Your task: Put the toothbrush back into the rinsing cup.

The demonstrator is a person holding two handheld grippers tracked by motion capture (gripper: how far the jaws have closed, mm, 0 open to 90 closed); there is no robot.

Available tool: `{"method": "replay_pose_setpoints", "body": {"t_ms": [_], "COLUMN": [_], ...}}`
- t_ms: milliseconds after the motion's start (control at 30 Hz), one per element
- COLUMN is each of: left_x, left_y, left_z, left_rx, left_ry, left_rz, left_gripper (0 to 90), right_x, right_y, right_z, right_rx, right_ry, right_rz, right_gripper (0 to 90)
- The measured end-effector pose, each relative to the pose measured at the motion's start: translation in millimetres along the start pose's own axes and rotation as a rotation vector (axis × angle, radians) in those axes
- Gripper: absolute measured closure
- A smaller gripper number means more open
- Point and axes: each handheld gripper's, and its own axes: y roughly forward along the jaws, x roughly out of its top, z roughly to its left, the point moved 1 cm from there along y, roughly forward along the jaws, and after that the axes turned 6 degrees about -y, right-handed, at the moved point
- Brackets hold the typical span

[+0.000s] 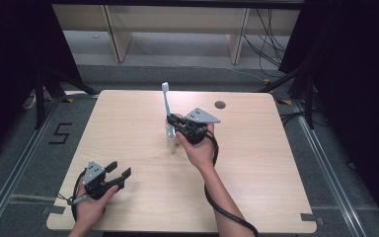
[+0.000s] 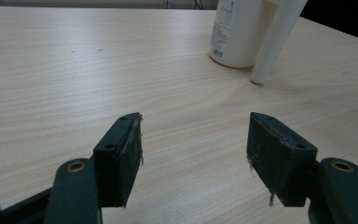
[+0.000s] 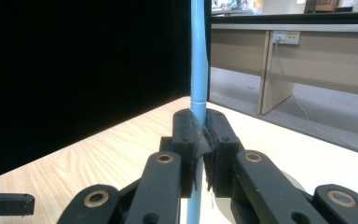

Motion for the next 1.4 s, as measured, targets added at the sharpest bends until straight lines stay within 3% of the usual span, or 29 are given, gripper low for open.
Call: {"method": "replay_pose_setpoints", "body": {"t_ms": [333,433,567,667,833,933,1200,1267,1300,1400], "left_x": [0.0,0.0,0.0,0.0,0.0,0.0,0.0,0.0,0.0,0.0], "left_y": [-0.1,-0.1,-0.1,0.1,0.0,-0.1,0.0,0.0,0.1,0.0], "left_z": [0.3,0.2,0.2,0.2,0.2,0.2,0.1,0.1,0.1,0.1], "left_rx": [0.000,0.000,0.000,0.000,0.000,0.000,0.000,0.000,0.000,0.000], "left_ry": [-0.001,0.000,-0.001,-0.001,-0.001,-0.001,0.000,0.000,0.000,-0.001], "left_rz": [0.000,0.000,0.000,0.000,0.000,0.000,-0.001,0.000,0.000,0.000], "left_gripper": [35.2,35.3,35.2,35.2,35.2,35.2,35.3,35.2,35.3,35.3], "right_x": [-3.6,-5.0,-6.4,-6.9,-8.4,-9.6,-11.0,-11.8,-12.6,-13.1], "right_y": [0.4,1.3,-0.6,-0.4,-1.2,-0.5,-1.9,-1.7,-2.6,-1.9], "right_z": [0.8,-0.4,1.1,0.2,2.2,2.0,1.7,0.0,1.8,1.0], "right_rx": [0.005,0.002,0.009,0.009,0.008,0.020,0.016,0.013,0.018,0.016], "right_ry": [0.011,-0.011,0.013,-0.001,0.016,-0.006,-0.009,-0.034,-0.008,-0.026], "right_rz": [0.008,-0.001,0.011,0.007,0.017,0.015,0.015,0.005,0.020,0.006], "right_gripper": [84.3,84.3,84.2,84.2,84.2,84.2,84.2,84.1,84.1,84.1]}}
